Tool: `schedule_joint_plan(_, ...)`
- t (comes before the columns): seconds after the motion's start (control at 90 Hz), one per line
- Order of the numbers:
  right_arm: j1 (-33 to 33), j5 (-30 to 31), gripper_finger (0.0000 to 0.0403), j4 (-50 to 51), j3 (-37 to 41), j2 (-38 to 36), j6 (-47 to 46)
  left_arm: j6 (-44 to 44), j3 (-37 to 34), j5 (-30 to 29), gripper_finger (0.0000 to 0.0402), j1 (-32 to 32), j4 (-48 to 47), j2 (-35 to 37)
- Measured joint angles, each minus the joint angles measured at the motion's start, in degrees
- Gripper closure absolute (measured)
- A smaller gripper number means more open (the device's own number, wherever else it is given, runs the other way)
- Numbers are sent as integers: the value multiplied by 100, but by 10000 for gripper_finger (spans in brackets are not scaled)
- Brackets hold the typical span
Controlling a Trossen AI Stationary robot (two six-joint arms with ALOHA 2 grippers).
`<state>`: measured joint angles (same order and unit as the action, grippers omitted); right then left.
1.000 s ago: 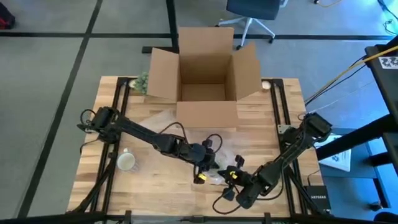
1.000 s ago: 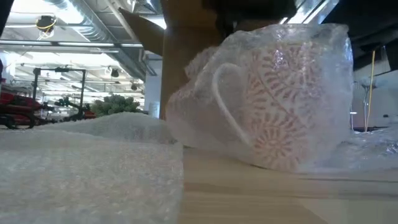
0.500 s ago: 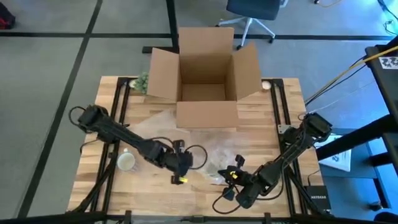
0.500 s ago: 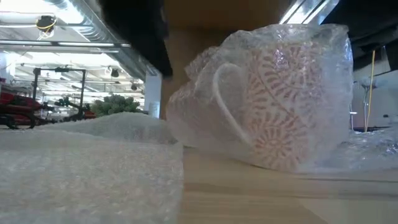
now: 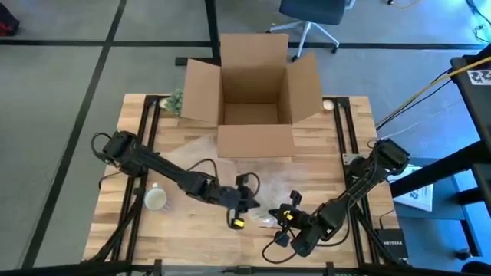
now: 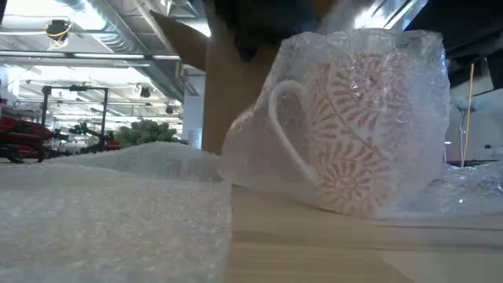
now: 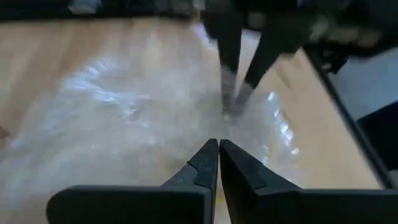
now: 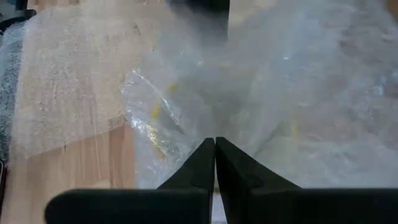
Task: Wrap mug
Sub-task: Wrap the orange mug with the bubble wrap
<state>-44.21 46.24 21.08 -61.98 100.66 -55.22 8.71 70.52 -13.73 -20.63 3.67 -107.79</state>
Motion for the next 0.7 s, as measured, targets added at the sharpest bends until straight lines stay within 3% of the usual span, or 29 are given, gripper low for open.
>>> schedule_joint_plan(0.211, 2, -36, 403, -4, 0, 0, 0, -22, 405, 221, 402, 156, -199, -512)
schedule_joint_plan(0.433, 0, -30, 403, -11, -7, -66, 0, -27, 411, 284, 402, 154, -266, -543)
schedule_joint_plan(0.7, -9, -251, 403, 1011, -617, -247, 109, -37, 393, 285, 402, 152, -319, -439)
